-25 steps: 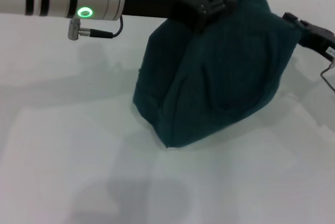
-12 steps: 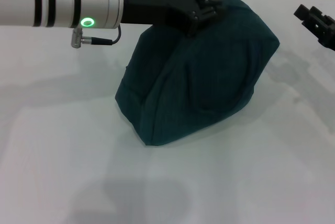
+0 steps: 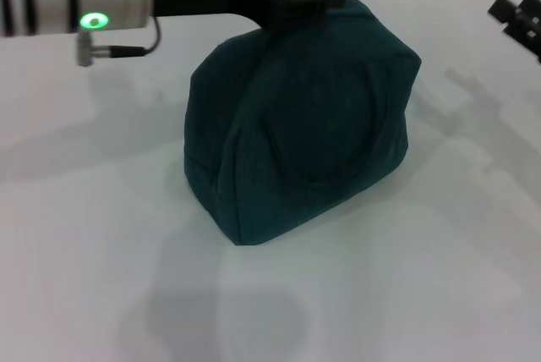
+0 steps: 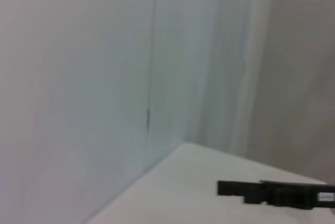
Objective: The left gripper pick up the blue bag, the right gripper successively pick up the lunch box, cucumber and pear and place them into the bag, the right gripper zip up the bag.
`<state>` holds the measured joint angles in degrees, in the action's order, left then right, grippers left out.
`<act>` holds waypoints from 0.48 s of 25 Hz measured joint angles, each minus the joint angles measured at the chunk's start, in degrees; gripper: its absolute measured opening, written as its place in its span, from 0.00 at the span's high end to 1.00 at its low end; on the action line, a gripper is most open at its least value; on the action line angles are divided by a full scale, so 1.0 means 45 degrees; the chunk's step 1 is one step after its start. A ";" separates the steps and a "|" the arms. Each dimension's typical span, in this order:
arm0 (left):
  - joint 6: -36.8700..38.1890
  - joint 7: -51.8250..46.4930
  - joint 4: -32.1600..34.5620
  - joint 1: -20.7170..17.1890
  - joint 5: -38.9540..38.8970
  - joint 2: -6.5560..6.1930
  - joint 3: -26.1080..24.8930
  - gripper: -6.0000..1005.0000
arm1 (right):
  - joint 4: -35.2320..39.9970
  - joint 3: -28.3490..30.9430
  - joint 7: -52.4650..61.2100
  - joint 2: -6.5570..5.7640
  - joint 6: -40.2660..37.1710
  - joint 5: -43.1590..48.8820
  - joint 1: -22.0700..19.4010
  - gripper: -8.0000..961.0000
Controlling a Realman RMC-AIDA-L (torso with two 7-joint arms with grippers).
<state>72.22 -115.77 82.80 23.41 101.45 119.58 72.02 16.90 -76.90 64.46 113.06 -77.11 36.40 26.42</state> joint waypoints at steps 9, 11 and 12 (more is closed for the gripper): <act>0.4390 0.3325 0.0168 -0.2452 -0.3026 -0.0012 -0.2011 0.36 | 0.4388 0.0034 -0.0202 -0.1159 -0.3879 0.3528 -0.2203 0.08; 0.5218 0.4273 -0.0286 -0.3122 -0.3246 -0.0017 -0.2207 0.28 | 0.5234 0.0071 -0.0215 -0.1205 -0.4351 0.4314 -0.2766 0.08; 0.5518 0.4716 -0.0522 -0.3476 -0.3247 -0.0022 -0.2281 0.24 | 0.5402 0.0102 -0.0216 -0.1187 -0.4430 0.4610 -0.2898 0.08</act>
<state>97.05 -94.55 80.45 7.77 86.83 119.48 61.75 41.21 -76.44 63.49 107.72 -97.05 57.15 13.37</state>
